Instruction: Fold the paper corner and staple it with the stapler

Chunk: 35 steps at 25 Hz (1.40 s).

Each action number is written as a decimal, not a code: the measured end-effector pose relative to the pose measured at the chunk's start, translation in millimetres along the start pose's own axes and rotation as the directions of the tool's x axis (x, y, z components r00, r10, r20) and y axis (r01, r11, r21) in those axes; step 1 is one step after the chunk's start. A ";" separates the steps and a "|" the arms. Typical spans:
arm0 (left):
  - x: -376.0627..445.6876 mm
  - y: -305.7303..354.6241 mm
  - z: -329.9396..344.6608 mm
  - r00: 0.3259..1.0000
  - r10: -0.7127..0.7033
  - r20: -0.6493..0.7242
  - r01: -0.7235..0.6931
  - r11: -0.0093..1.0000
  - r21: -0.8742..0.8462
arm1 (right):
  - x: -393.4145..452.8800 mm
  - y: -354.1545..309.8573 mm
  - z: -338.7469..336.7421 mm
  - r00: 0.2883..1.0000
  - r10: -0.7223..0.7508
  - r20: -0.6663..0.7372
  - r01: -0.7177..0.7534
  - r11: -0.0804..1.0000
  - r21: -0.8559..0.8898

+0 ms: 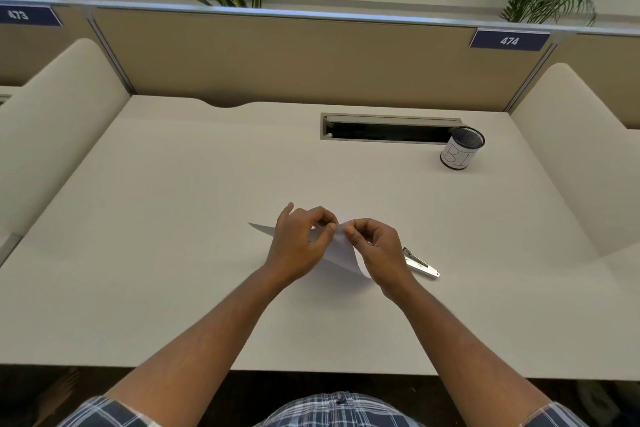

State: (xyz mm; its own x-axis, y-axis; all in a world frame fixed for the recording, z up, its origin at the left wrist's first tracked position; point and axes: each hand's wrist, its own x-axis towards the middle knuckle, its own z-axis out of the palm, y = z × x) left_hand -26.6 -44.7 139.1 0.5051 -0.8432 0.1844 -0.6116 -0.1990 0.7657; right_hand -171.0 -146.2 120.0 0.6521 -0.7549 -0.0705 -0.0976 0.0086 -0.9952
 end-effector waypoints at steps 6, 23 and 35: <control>7.6 -0.9 0.0 0.990 -0.136 0.046 0.140 0.985 -0.098 | 5.3 -6.2 -1.9 0.999 0.044 0.025 -0.044 0.999 0.028; 15.0 5.1 -3.0 0.999 -0.018 -0.049 0.012 0.993 -0.115 | 11.2 -10.5 -1.1 0.940 -0.330 -0.089 0.298 0.919 -0.259; 9.7 9.0 -4.7 0.998 0.010 -0.069 -0.017 0.996 -0.088 | 6.4 -2.2 -1.0 0.963 -0.251 -0.101 0.231 0.957 -0.174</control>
State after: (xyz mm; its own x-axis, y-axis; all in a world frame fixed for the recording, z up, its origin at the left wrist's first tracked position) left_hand -24.4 -52.3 150.6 0.5398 -0.8085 0.2347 -0.5641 -0.1404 0.8137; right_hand -167.3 -151.7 121.8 0.5762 -0.7951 0.1889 -0.0730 -0.2803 -0.9571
